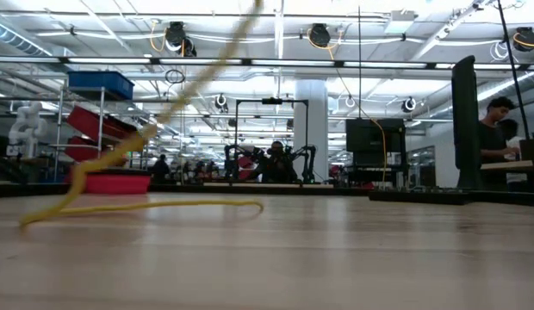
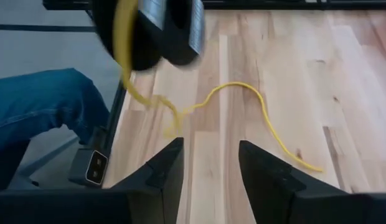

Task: Coil cords
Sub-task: Coil the yellow cable wire onto the spool

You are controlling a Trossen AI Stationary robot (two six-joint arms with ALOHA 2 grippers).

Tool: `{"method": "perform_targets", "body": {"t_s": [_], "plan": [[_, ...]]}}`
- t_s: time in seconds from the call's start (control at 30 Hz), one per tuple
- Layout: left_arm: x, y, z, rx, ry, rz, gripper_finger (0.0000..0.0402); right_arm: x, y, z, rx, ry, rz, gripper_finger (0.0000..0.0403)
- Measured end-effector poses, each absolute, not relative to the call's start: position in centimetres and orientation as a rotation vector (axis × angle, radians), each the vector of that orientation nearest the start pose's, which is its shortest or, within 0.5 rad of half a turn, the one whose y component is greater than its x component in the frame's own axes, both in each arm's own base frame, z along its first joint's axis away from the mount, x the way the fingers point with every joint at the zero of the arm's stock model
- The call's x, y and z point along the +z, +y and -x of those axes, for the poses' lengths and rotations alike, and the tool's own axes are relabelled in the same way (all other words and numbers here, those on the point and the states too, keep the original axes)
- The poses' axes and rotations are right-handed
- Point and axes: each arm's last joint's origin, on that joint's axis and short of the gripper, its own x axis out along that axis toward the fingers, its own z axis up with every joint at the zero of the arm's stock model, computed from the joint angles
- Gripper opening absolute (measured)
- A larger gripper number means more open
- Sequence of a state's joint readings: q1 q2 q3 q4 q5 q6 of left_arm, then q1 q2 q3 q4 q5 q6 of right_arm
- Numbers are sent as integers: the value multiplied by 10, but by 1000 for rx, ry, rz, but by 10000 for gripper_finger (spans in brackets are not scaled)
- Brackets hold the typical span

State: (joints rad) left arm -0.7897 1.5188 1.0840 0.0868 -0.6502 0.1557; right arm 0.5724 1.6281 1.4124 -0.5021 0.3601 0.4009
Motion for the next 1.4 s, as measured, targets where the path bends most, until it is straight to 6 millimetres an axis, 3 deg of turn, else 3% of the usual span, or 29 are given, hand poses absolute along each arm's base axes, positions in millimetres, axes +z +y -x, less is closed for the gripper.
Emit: {"method": "perform_targets", "body": {"t_s": [0.17, 0.33, 0.6, 0.87, 1.17, 1.4], "plan": [[293, -245, -231, -257, 198, -612, 2, 300, 192, -317, 122, 666, -9, 156], [291, -262, -211, -353, 143, -887, 2, 283, 206, -336, 184, 611, 34, 200], [293, -269, -197, -227, 144, -925, 2, 255, 215, -379, 409, 446, -5, 258], [295, -272, -192, -190, 137, -922, 1, 225, 204, -401, 390, 459, -27, 257], [295, -271, -191, -158, 144, -927, 1, 223, 201, -403, 458, 486, -101, 252], [295, -271, -191, -158, 143, -926, 1, 223, 198, -405, 452, 487, -105, 203]]}}
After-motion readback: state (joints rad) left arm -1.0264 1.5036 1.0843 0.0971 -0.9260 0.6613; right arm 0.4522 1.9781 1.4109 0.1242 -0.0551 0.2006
